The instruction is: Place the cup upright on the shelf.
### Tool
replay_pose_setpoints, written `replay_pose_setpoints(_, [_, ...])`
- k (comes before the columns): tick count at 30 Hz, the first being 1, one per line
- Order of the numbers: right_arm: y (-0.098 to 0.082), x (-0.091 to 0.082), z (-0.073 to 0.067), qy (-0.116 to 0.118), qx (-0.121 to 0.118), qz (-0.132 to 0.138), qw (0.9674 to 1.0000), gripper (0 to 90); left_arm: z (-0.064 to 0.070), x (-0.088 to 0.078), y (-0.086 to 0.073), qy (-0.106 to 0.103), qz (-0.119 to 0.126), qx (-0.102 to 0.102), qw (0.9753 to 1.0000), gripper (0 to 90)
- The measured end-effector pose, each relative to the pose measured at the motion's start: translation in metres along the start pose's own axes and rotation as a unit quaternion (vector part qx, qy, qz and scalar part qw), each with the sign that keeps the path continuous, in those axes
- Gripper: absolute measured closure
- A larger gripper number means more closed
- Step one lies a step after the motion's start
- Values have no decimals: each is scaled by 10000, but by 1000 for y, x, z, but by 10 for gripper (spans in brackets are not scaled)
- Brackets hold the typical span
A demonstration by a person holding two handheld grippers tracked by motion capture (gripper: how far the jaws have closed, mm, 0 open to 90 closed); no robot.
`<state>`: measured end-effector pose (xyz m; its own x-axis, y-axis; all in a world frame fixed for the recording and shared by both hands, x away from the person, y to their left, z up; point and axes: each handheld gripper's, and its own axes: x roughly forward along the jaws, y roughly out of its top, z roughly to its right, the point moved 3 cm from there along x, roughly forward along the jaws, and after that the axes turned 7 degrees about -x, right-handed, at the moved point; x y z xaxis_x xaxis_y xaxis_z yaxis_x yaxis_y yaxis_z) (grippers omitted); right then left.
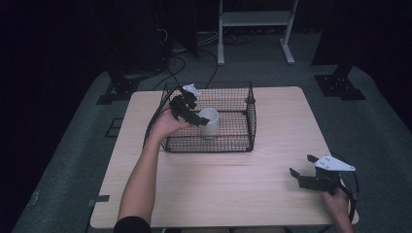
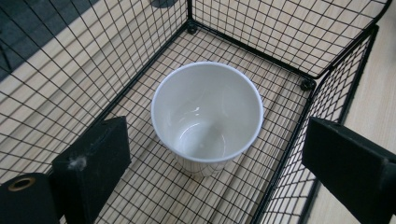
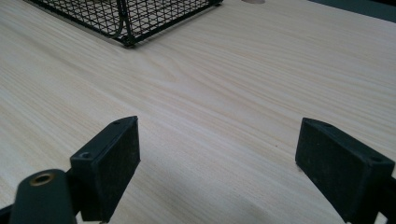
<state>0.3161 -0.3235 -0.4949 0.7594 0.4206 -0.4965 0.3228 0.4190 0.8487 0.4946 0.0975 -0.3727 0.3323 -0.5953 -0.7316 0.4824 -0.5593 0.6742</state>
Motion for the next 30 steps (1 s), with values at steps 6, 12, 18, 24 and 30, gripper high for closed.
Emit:
replay_pose_setpoints(6, [0, 0, 0, 2, 7, -5, 10000, 131, 4, -11, -5, -3, 33, 11, 10000, 72])
replay_pose_setpoints(12, [0, 0, 0, 11, 9, 0, 10000, 131, 12, -22, -8, 95, 92, 88, 9999, 72])
replay_pose_setpoints(18, [0, 0, 1, 0, 25, 16, 10000, 131, 18, -31, -15, 147, 201, 105, 9996, 72])
replay_pose_setpoints(24, [0, 0, 0, 9, 0, -15, 10000, 131, 26, -38, -24, 171, 226, 131, 9995, 72])
replay_pose_setpoints(30, [0, 1, 0, -2, -3, -29, 10000, 131, 33, -42, -30, 150, 246, 184, 9994, 72])
